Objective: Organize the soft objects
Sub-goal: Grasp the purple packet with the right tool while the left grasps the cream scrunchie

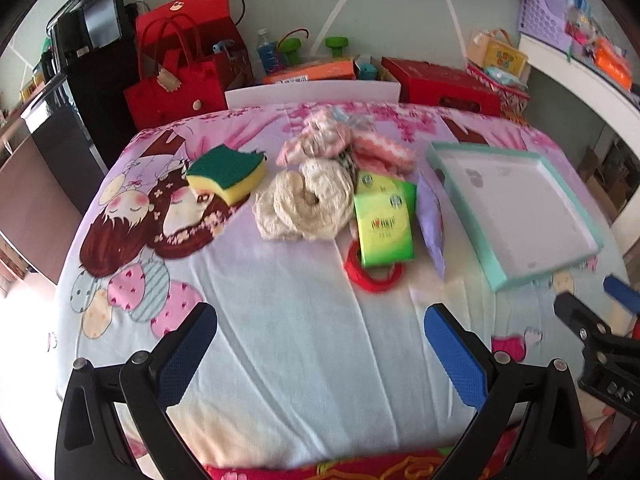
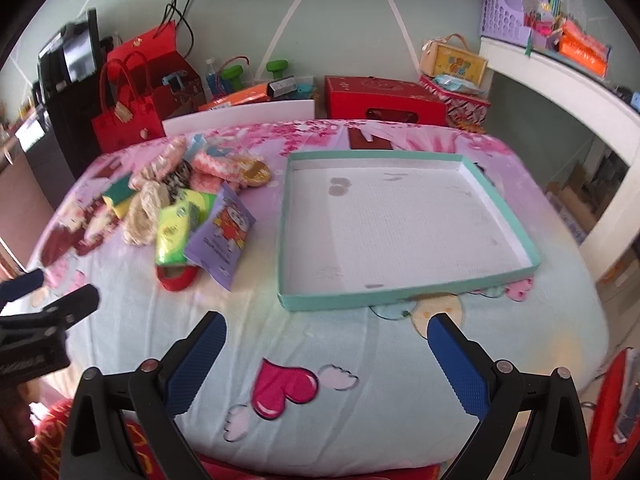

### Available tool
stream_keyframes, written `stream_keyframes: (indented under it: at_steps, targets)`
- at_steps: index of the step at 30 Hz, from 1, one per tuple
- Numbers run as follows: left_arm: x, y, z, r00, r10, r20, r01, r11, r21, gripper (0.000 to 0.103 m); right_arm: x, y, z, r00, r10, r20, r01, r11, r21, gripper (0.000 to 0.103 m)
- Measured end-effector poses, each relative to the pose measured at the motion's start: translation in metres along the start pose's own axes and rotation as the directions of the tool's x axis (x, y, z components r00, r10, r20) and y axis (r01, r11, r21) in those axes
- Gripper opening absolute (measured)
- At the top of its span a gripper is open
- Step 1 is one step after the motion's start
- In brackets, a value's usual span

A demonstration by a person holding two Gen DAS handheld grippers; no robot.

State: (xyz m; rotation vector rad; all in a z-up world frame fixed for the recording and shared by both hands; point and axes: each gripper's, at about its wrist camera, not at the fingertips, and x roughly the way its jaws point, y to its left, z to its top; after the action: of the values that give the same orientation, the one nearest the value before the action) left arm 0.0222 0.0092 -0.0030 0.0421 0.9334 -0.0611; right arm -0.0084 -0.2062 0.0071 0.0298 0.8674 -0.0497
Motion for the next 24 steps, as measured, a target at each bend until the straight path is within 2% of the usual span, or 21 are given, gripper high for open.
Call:
stream_keyframes:
  at_steps: [6, 11, 18, 22, 24]
  targets:
    - [0.010, 0.014, 0.041, 0.998, -0.006, 0.055, 0.009, 0.998, -0.065, 0.103, 0.009, -0.003, 0.034, 0.997, 0.078, 0.003, -0.078, 0.997, 0.025, 0.102]
    - [0.021, 0.027, 0.075, 0.997, -0.029, 0.069, 0.039, 0.988, -0.148, 0.103, 0.023, 0.008, 0.066, 0.991, 0.132, 0.011, -0.132, 0.991, 0.020, 0.102]
    - [0.034, 0.042, 0.099, 0.995, 0.019, 0.099, 0.008, 0.965, -0.264, 0.103, 0.058, 0.029, 0.085, 0.977, 0.211, -0.030, -0.211, 0.977, 0.020, 0.102]
    - [0.045, 0.046, 0.103, 0.993, 0.075, 0.090, -0.045, 0.952, -0.303, 0.103, 0.080, 0.042, 0.090, 0.972, 0.228, -0.064, -0.227, 0.974, 0.015, 0.091]
    - [0.051, 0.050, 0.104, 0.991, 0.114, 0.064, -0.086, 0.939, -0.332, 0.103, 0.089, 0.047, 0.092, 0.970, 0.232, -0.074, -0.232, 0.973, 0.014, 0.091]
